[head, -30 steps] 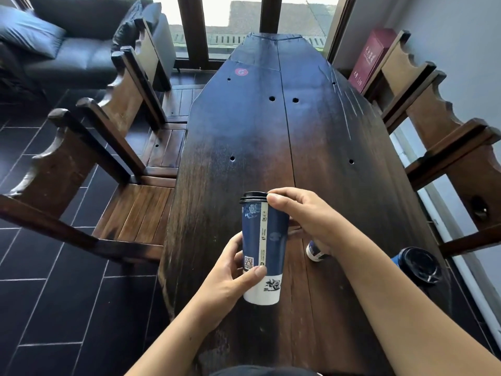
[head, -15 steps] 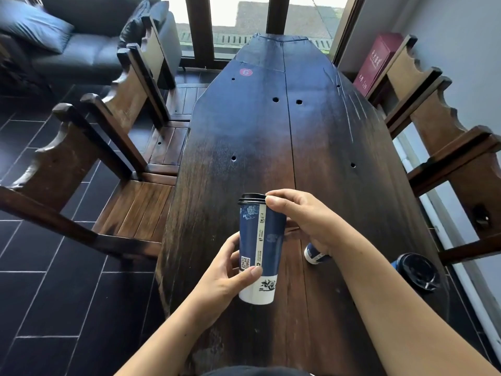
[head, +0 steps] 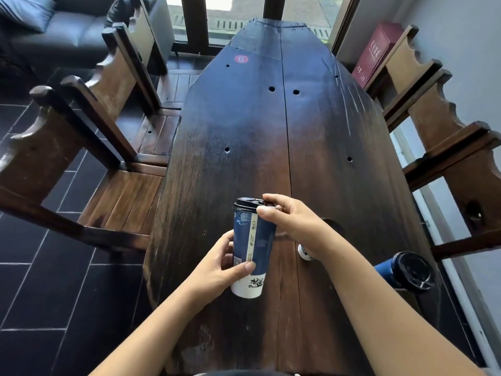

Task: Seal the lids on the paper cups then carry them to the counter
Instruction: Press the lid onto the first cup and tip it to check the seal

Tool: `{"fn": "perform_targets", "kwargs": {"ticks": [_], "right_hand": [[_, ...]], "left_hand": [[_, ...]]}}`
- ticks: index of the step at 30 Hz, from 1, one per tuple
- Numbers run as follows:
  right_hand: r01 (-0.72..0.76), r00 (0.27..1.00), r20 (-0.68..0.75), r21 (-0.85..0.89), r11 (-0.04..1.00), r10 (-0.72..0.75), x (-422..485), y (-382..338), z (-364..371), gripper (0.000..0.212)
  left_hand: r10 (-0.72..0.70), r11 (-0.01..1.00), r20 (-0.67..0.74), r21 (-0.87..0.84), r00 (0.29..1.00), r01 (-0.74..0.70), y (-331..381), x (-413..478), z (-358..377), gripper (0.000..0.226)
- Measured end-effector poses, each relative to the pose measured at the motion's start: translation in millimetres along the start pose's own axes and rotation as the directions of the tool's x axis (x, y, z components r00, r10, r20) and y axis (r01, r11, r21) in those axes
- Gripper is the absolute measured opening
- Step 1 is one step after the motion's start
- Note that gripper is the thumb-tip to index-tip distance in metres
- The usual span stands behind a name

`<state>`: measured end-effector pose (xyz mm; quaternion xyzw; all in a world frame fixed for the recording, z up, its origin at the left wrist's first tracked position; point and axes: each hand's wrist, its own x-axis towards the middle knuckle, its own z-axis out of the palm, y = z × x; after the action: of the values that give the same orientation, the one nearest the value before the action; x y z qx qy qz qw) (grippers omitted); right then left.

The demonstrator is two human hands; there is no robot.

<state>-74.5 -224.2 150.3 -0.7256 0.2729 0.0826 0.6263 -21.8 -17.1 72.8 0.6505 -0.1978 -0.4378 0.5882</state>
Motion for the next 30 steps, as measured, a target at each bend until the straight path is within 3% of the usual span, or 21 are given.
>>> {"fn": "perform_targets", "kwargs": {"ticks": [3, 7, 15, 20, 30], "right_hand": [[0.021, 0.999, -0.026, -0.062, 0.998, -0.023, 10, 15, 2, 0.071], [0.036, 0.999, -0.01, -0.149, 0.988, -0.038, 22, 40, 6, 0.057], [0.027, 0.997, -0.063, -0.246, 0.969, -0.044, 30, 79, 10, 0.08], [0.076, 0.995, -0.04, -0.239, 0.968, -0.088, 38, 93, 9, 0.085], [0.15, 0.983, -0.066, -0.229, 0.962, -0.169, 49, 112, 21, 0.085]], "left_hand": [[-0.005, 0.994, -0.046, 0.113, 0.999, 0.01, -12, 19, -3, 0.061], [-0.025, 0.972, -0.09, 0.232, 0.996, 0.045, -34, 47, -7, 0.044], [-0.026, 0.956, -0.134, 0.288, 0.991, 0.064, -71, 74, 3, 0.061], [0.057, 0.948, -0.201, 0.318, 0.978, 0.01, -68, 83, 3, 0.051], [0.113, 0.947, -0.256, 0.32, 0.96, -0.026, -90, 96, 0, 0.063]]}}
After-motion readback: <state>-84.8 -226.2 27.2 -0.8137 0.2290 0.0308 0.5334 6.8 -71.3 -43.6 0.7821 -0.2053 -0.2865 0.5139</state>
